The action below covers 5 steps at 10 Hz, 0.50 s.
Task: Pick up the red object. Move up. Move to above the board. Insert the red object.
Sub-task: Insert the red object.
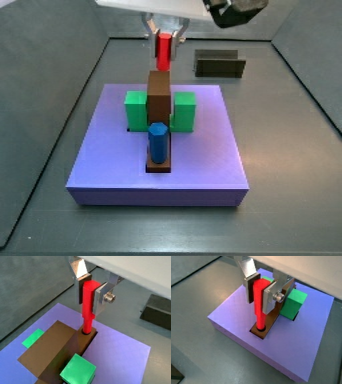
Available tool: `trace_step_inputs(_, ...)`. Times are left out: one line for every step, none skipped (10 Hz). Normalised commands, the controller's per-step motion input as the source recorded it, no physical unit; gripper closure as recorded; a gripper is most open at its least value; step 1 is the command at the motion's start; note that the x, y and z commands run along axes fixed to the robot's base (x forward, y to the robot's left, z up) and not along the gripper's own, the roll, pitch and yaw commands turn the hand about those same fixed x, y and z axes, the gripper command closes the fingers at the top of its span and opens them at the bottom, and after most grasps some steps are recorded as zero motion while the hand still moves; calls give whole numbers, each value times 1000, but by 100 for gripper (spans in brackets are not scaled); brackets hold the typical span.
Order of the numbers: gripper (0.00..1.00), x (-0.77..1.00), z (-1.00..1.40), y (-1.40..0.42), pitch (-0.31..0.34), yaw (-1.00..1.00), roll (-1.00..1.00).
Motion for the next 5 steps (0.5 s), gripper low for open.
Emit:
trace_step_inputs(100, -14, -163, 11, -17, -69, 0)
trace_step_inputs(100, -17, -169, 11, -23, -69, 0)
trace_step_inputs(100, 0, -160, 23, -21, -69, 0)
trace_step_inputs(100, 0, -180, 23, -36, -46, 0)
trace_step_inputs(100, 0, -237, 26, -50, -34, 0)
